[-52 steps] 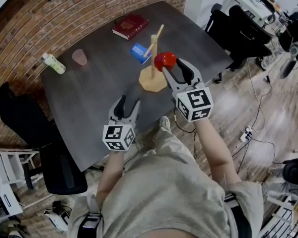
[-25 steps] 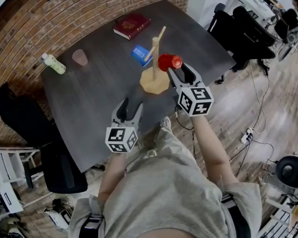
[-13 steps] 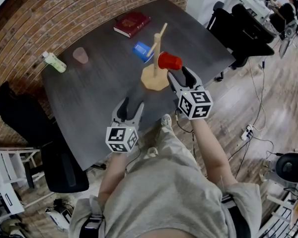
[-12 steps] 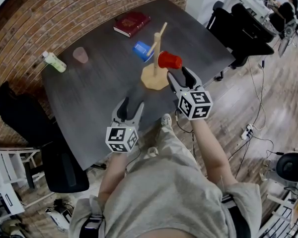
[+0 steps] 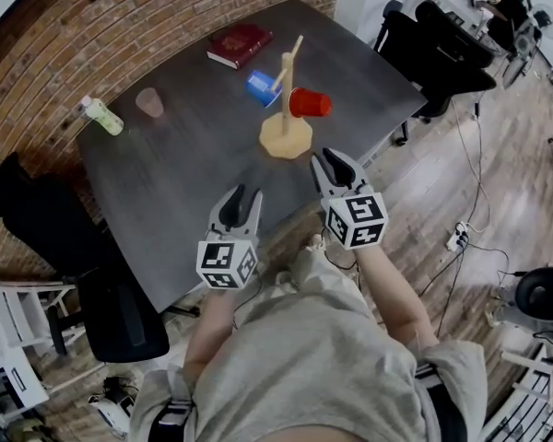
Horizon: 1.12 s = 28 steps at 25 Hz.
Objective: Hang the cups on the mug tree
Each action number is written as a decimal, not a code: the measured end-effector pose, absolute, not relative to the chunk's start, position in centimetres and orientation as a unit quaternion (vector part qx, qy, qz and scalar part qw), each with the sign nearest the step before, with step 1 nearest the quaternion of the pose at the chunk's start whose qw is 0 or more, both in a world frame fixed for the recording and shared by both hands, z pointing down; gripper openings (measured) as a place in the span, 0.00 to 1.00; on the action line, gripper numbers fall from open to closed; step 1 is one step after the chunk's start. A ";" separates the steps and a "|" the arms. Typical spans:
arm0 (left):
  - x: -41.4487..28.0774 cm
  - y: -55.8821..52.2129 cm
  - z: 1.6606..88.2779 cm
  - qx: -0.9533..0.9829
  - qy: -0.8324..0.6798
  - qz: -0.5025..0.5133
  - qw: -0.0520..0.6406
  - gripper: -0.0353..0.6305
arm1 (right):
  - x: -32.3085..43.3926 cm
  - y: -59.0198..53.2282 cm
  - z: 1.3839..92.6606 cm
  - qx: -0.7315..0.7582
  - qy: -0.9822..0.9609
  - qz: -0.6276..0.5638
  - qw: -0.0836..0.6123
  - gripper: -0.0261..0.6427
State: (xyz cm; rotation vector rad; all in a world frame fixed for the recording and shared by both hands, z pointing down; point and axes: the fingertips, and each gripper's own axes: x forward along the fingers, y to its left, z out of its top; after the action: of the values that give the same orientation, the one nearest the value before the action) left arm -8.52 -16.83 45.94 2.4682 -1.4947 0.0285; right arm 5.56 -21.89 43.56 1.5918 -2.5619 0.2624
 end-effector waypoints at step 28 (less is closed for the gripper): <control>-0.8 0.8 42.6 0.832 -0.544 0.015 0.106 0.07 | 11.6 -0.8 41.4 0.458 -0.885 0.066 0.044 0.04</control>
State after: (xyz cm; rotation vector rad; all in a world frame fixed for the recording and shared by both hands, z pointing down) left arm -0.84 0.76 42.55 2.4521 -1.6025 0.0429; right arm 11.58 -0.78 41.38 1.4014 -2.7061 0.2009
